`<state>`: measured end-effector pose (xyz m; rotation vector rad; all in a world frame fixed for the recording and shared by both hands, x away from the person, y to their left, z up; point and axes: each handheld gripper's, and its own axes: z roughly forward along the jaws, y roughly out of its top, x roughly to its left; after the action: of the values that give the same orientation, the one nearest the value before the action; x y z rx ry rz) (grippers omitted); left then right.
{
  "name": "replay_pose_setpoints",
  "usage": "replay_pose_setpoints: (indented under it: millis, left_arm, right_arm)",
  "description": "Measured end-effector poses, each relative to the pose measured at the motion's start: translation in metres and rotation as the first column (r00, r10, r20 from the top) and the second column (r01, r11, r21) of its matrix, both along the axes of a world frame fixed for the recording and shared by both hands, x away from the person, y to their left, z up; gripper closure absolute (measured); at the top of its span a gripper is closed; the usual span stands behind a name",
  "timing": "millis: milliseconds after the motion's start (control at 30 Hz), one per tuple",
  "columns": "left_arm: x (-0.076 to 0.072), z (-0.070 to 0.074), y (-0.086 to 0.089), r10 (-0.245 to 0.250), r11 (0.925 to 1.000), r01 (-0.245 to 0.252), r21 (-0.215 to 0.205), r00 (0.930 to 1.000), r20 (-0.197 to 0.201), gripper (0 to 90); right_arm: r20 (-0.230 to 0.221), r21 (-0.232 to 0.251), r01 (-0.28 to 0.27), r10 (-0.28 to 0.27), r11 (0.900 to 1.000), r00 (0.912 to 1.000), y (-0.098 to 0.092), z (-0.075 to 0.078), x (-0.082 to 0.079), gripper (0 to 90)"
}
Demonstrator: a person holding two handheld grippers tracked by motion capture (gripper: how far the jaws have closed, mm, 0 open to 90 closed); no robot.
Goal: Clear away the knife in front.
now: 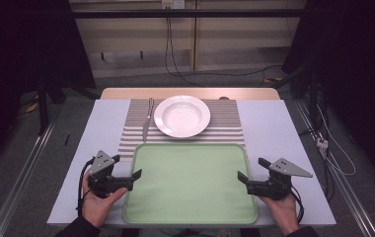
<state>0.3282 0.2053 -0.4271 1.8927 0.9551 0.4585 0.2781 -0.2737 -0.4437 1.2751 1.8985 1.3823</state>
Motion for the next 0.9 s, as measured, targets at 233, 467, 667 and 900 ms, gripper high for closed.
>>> replay_pose_setpoints:
  millis: [233,467,667,900]
  left_arm:
    - [0.003,-0.001,-0.003,-0.015,0.9998,0.015,0.010,0.9996,-0.022,6.9]
    - [0.011,0.006,-0.004,-0.012,0.9997,0.013,0.019,0.9994,-0.031,6.5]
    - [0.022,0.014,-0.006,-0.023,0.9991,0.024,0.035,0.9990,-0.038,6.8]
    - [0.036,0.018,-0.013,-0.036,0.9984,0.038,0.042,0.9978,-0.056,5.7]
  right_arm:
    - [-0.006,0.000,0.000,0.000,1.000,1.0000,0.000,-0.001,0.000,5.4]
    - [-0.016,0.009,0.003,-0.003,1.000,0.9999,-0.001,-0.002,0.001,5.4]
    - [-0.025,0.008,0.005,-0.005,1.000,0.9997,-0.002,-0.002,0.002,5.2]
    - [-0.026,0.002,-0.002,0.002,1.000,0.9996,-0.001,-0.003,0.002,5.3]
